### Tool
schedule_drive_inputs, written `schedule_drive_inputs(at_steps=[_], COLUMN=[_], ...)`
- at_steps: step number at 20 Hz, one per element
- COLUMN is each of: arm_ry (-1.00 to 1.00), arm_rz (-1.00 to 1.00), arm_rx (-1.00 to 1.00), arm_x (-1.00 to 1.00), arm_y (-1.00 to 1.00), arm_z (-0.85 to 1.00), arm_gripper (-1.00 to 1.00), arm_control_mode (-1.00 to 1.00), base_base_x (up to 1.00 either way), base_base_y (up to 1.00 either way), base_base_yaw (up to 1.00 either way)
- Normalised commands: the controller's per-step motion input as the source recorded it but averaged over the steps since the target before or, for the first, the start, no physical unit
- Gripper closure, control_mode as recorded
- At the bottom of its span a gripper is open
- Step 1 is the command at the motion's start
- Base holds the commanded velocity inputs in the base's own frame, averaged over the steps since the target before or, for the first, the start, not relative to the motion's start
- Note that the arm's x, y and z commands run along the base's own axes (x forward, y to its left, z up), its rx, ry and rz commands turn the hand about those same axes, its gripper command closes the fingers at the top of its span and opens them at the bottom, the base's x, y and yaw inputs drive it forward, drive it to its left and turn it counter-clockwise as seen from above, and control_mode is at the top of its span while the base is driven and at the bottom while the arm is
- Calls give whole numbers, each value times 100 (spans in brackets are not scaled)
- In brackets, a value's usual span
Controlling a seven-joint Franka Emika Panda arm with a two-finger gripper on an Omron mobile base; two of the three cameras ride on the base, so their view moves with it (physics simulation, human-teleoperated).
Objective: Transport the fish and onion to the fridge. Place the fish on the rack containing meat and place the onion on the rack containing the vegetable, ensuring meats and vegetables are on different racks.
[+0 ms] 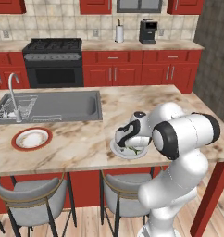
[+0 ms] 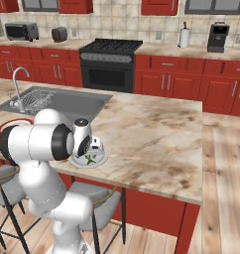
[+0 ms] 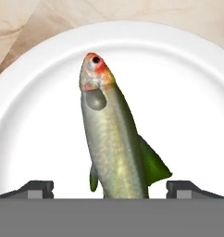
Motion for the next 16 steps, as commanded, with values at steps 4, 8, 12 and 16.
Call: schedule_drive_inputs(at_steps=[4,8,12,16], arm_ry=[-1,4,2,0], arm_rz=[2,5,7,8], arm_rx=[0,0,0,0], arm_x=[0,31,19,0], arm_y=[-5,6,0,22], arm_z=[-30,-81,-77,-96], arm_gripper=[-100,100,100,100], arm_control_mode=[-100,-100,-100,-100], base_base_x=[0,0,0,0], base_base_y=[0,0,0,0], base_base_yaw=[0,0,0,0])
